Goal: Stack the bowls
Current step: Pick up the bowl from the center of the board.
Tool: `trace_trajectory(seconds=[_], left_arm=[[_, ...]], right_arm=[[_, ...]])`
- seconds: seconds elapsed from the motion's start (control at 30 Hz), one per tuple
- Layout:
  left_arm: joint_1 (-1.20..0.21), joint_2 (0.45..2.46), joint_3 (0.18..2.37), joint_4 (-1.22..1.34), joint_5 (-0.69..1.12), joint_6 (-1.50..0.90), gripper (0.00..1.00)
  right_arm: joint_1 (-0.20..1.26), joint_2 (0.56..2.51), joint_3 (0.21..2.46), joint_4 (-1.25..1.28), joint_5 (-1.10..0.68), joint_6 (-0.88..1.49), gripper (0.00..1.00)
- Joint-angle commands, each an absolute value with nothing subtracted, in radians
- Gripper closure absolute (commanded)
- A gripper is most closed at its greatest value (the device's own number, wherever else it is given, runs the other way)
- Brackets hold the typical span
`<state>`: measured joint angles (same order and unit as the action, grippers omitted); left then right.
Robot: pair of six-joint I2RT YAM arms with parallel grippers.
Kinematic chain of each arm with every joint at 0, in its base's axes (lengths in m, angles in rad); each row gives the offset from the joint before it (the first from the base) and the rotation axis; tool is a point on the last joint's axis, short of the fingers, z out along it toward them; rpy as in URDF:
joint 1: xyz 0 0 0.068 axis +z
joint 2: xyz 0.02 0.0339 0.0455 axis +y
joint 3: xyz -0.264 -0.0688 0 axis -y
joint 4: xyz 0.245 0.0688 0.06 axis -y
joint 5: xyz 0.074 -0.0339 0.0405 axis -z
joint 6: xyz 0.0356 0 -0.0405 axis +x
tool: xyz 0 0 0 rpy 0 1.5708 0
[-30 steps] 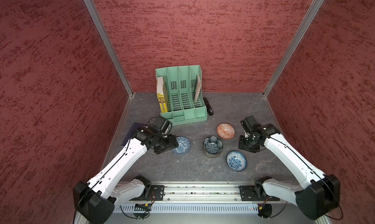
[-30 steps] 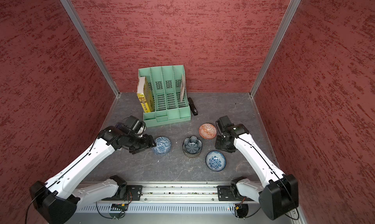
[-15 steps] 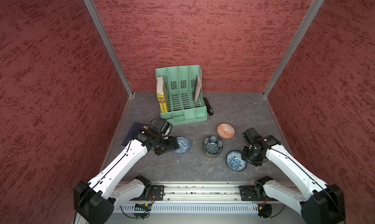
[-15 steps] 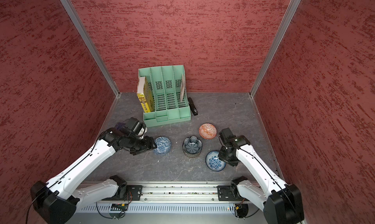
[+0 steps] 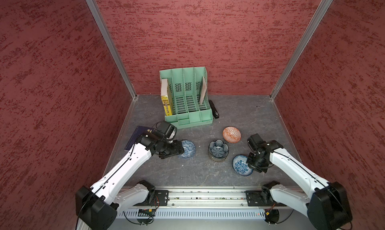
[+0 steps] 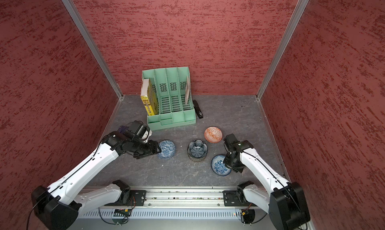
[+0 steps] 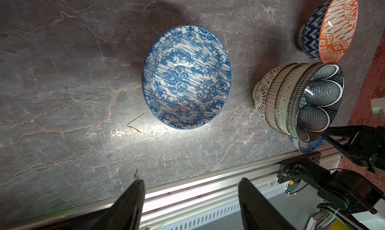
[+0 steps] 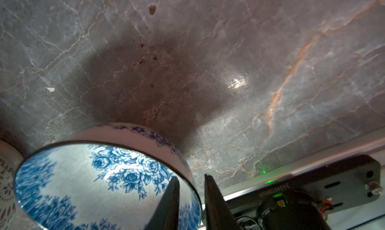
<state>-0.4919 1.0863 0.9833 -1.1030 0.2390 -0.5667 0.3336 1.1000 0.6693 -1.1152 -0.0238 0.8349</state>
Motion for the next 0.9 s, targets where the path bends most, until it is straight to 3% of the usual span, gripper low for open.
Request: trace_trajectory(seconds=[0.0,0.23,0.6,0.87], left_arm=[[-0.483,1.074,0.981,-1.106,0.249,-0.544,0.26],[-0.483,1.074,0.981,-1.114,0.240,-0.546,0.26],[-0.483,1.062,0.976,-1.117,0.237,-0.553,0.26],[-0.483,1.055,0.992,-1.131,0.242,-0.555,0.26]], right_arm=[[0.330,1.107,0.654,-1.092,-0.039,0.847,0.78],[0.330,1.111,0.637,-1.080,-0.057,0.837,0.81],[0.330,1.083,0.663,-1.118,-0.073,0.832,0.99],[0.329,1.020,0.824,-1.284,-0.068,0.799,1.00]])
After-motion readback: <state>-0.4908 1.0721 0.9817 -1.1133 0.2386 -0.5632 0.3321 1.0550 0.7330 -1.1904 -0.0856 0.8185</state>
